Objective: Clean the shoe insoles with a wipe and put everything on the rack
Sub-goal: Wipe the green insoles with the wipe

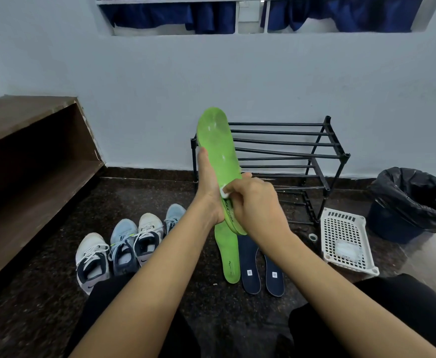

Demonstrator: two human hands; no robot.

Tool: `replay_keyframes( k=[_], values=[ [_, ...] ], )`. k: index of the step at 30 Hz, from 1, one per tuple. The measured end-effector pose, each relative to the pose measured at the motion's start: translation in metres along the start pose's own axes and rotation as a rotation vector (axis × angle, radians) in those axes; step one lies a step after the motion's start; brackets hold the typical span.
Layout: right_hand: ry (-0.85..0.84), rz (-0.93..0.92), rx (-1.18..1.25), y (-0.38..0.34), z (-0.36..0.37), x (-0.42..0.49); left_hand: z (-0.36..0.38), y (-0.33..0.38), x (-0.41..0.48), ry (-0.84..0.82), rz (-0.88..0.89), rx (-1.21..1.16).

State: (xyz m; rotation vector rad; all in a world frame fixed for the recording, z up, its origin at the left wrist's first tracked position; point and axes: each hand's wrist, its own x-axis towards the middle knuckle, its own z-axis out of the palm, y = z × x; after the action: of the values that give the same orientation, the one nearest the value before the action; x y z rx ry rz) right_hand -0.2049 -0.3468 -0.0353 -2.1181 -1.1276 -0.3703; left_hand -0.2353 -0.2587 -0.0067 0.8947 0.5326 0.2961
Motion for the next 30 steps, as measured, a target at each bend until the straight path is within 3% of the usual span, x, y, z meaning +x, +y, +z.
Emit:
replay_keyframes(
  k=[10,20,30],
  values=[
    [0.06,0.094,-0.027,0.014,-0.007,0.006,0.006,-0.012,-0.009,-0.048,-0.037,0.098],
    [0.054,-0.027,-0.056,0.005,0.002,-0.008,0.001,-0.007,0.0,-0.01,0.01,0.046],
    [0.128,0.05,-0.091,0.012,-0.013,0.004,0.007,-0.018,-0.003,-0.107,-0.025,0.062]
  ],
)
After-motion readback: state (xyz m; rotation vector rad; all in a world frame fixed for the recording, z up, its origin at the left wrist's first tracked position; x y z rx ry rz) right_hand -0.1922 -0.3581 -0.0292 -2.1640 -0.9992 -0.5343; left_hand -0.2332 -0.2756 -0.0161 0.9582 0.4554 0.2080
